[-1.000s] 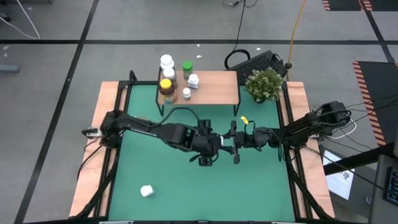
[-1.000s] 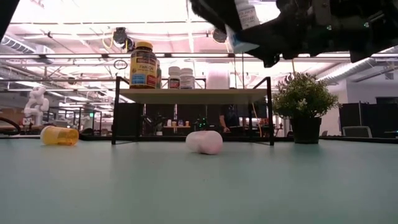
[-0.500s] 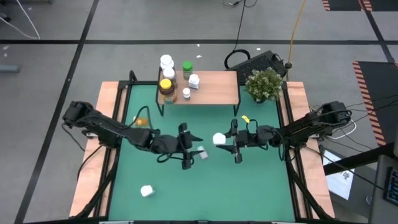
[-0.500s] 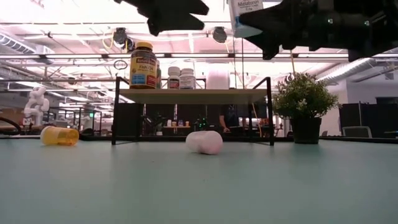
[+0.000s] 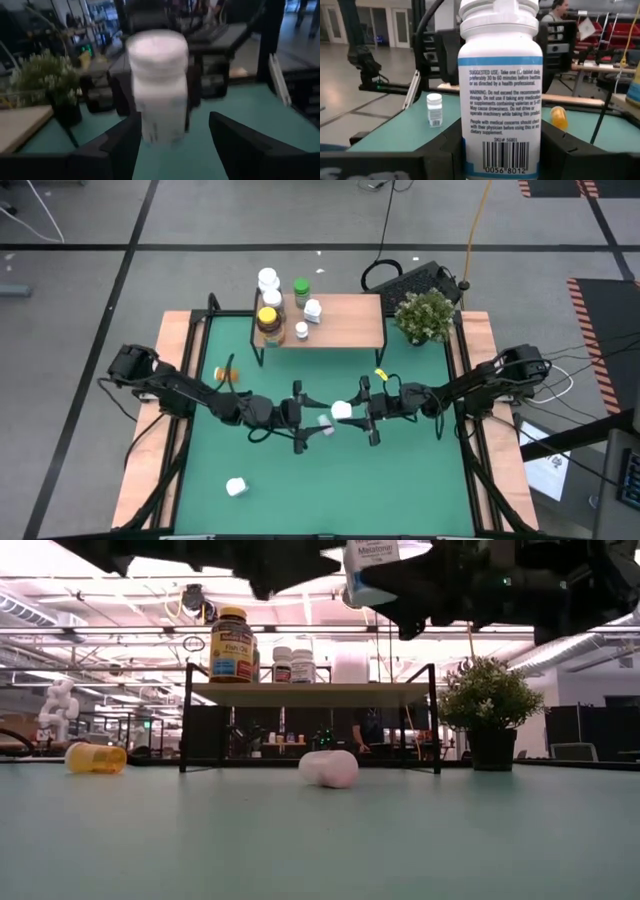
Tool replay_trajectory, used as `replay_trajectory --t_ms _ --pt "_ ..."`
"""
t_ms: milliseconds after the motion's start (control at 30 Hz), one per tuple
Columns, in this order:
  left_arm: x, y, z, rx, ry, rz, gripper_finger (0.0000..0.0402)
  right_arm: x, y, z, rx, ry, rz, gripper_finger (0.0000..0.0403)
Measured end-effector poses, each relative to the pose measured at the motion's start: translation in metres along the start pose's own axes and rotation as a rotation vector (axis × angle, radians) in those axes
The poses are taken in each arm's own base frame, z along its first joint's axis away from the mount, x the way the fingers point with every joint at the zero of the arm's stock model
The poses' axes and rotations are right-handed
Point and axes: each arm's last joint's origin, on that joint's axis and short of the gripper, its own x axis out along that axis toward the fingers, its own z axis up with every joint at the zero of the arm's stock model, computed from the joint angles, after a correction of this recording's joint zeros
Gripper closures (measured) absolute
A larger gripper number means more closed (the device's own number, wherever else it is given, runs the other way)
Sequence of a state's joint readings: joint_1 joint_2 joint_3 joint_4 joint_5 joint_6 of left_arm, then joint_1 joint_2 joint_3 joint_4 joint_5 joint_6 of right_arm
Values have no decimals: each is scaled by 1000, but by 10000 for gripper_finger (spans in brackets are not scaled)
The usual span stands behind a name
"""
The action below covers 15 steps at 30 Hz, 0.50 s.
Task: Pick and place medicine bottles onto shelf by color
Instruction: Put the top white and blue pill bottle on the shelf
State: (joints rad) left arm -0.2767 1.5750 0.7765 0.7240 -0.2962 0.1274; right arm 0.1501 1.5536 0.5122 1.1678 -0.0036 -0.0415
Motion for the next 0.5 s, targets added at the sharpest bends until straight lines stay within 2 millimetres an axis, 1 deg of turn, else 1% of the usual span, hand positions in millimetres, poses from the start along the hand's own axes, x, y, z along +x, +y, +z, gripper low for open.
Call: replay_trajectory --t_ms 67,200,300,400,500 --pt "4 2 1 -10 -33 -13 150 0 0 2 -8 -17 2 251" --pt "10 4 -5 -20 -67 -12 121 1 0 2 -32 -18 2 251" --pt "14 9 -8 -28 -79 6 116 1 1 2 -35 -16 3 250" --pt "15 13 -9 -28 -73 13 135 1 1 2 -47 -14 3 249" --pt "16 16 -9 -28 -80 -5 176 1 1 2 -49 -14 3 249"
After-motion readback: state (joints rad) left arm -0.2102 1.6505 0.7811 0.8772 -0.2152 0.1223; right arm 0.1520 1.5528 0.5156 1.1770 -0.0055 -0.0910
